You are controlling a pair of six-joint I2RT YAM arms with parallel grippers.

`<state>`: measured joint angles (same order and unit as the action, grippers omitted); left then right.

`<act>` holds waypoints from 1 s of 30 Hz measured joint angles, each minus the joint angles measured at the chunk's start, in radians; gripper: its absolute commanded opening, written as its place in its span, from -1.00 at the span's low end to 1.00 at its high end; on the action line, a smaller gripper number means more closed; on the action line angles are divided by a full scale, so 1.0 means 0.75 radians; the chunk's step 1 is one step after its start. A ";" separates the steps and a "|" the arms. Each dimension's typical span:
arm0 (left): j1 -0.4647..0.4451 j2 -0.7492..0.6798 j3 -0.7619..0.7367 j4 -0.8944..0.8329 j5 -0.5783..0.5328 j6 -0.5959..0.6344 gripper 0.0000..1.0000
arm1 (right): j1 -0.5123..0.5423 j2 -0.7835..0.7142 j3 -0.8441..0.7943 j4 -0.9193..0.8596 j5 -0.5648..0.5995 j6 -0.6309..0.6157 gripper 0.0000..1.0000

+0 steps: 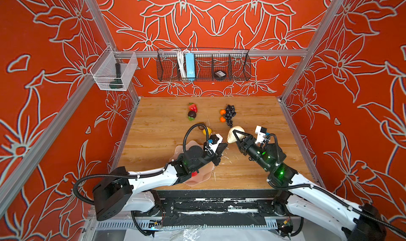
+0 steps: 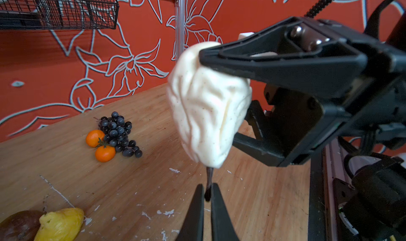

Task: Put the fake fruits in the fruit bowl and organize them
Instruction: 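Close the left gripper on the white pear held by the right gripper, then carry the pear over the bowl with the left gripper while the right withdraws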

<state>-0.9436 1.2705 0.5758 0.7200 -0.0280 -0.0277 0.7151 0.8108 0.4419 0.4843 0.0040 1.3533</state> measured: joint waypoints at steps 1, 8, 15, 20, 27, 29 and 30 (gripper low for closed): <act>0.000 -0.002 0.000 0.000 0.001 0.002 -0.89 | 0.000 0.000 0.000 0.000 0.000 0.003 0.01; 0.000 -0.029 -0.001 -0.028 0.000 0.013 -1.00 | 0.001 -0.005 0.000 -0.012 0.018 0.013 0.16; 0.000 -0.076 -0.001 -0.127 -0.036 0.042 -1.00 | 0.001 -0.012 0.025 -0.159 0.019 -0.041 0.96; 0.000 -0.168 0.004 -0.302 -0.099 0.041 -1.00 | 0.001 -0.070 0.052 -0.334 0.019 -0.147 0.97; 0.000 -0.349 0.163 -0.887 -0.229 -0.084 -1.00 | -0.013 -0.231 0.053 -0.700 0.056 -0.449 0.96; 0.000 -0.405 0.225 -1.083 -0.266 -0.158 -1.00 | -0.021 -0.281 0.053 -0.803 0.092 -0.569 0.96; 0.000 -0.426 0.255 -1.179 -0.280 -0.195 -1.00 | -0.026 -0.301 0.053 -0.844 0.107 -0.622 0.96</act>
<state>-0.9436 0.9508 0.7670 -0.1638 -0.2382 -0.1741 0.6956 0.5850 0.4820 -0.1490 0.0841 0.8871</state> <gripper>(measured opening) 0.048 0.982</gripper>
